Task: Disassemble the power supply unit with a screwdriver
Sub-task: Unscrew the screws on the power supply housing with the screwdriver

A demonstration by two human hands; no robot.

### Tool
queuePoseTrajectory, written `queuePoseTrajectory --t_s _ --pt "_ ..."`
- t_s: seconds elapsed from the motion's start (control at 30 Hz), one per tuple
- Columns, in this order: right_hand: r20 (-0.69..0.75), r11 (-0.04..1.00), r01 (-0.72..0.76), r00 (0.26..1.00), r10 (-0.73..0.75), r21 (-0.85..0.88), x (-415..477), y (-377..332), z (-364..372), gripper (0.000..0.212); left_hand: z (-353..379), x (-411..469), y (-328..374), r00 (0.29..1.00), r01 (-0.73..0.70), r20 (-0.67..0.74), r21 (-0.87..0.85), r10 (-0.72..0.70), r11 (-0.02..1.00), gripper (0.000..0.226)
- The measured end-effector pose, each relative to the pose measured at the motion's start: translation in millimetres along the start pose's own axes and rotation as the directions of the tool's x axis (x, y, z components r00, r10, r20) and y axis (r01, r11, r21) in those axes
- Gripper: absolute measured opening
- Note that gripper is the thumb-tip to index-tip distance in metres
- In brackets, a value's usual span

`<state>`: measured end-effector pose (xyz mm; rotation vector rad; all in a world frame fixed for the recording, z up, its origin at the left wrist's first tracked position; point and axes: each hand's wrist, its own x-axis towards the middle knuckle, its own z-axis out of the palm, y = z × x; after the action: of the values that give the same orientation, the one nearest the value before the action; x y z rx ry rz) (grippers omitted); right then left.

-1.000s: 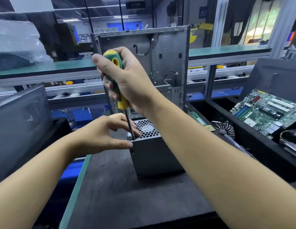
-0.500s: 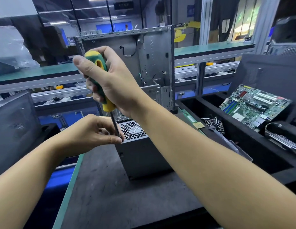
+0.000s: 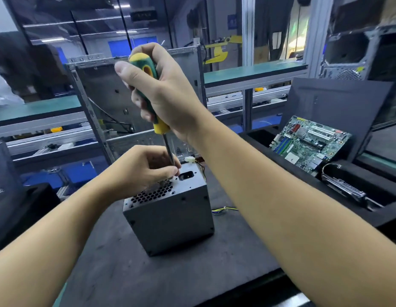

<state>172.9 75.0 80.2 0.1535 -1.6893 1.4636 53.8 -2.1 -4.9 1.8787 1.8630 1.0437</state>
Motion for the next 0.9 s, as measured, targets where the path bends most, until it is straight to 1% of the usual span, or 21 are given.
queuePoseTrajectory --t_s 0.07,0.13,0.2,0.3,0.37,0.47,0.57,0.67,0.73,0.8,0.83,0.9 --pt "-0.044 1.0 0.001 0.999 -0.002 -0.02 -3 -5 -22 0.018 14 18 9 1.0 0.017 -0.001 0.009 -0.017 1.0 0.015" --pt "-0.089 0.999 0.006 0.996 -0.009 -0.037 -7 -12 -47 0.016 31 38 18 0.999 0.021 -0.035 0.041 -0.019 0.999 0.014" --pt "-0.14 0.999 0.02 0.99 -0.024 -0.03 -11 -21 -72 0.015 47 58 26 0.998 0.034 -0.064 0.127 -0.026 0.991 0.013" --pt "-0.238 0.998 0.045 0.97 -0.052 -0.033 -14 -35 -110 0.015 70 81 41 0.999 0.041 -0.037 0.235 -0.033 0.971 0.01" --pt "-0.275 0.994 0.042 0.959 -0.069 -0.103 -17 -42 -133 0.014 86 93 53 0.999 0.026 -0.025 0.246 -0.021 0.969 0.01" --pt "-0.273 0.976 -0.005 0.96 -0.056 -0.217 -24 -43 -162 0.016 113 111 72 1.0 0.008 0.01 0.249 -0.011 0.969 0.011" --pt "-0.257 0.958 -0.055 0.966 -0.02 -0.282 -35 -38 -187 0.017 150 128 80 0.993 0.065 0.085 0.177 -0.081 0.982 0.017" --pt "-0.252 0.935 -0.108 0.967 0.021 -0.337 -48 -33 -211 0.015 192 143 78 0.967 0.224 0.132 -0.013 -0.22 0.975 0.016" --pt "-0.259 0.922 -0.14 0.965 0.045 -0.362 -57 -32 -226 0.015 217 153 75 0.932 0.344 0.179 -0.174 -0.314 0.923 0.015" --pt "-0.275 0.914 -0.164 0.96 0.06 -0.372 -65 -30 -239 0.014 240 161 72 0.901 0.427 0.222 -0.292 -0.374 0.856 0.018" --pt "-0.289 0.91 -0.174 0.955 0.064 -0.375 -69 -30 -245 0.014 250 165 69 0.892 0.449 0.219 -0.324 -0.396 0.833 0.019" --pt "-0.311 0.902 -0.195 0.948 0.072 -0.386 -75 -29 -254 0.013 264 172 64 0.885 0.465 0.168 -0.346 -0.434 0.815 0.017"
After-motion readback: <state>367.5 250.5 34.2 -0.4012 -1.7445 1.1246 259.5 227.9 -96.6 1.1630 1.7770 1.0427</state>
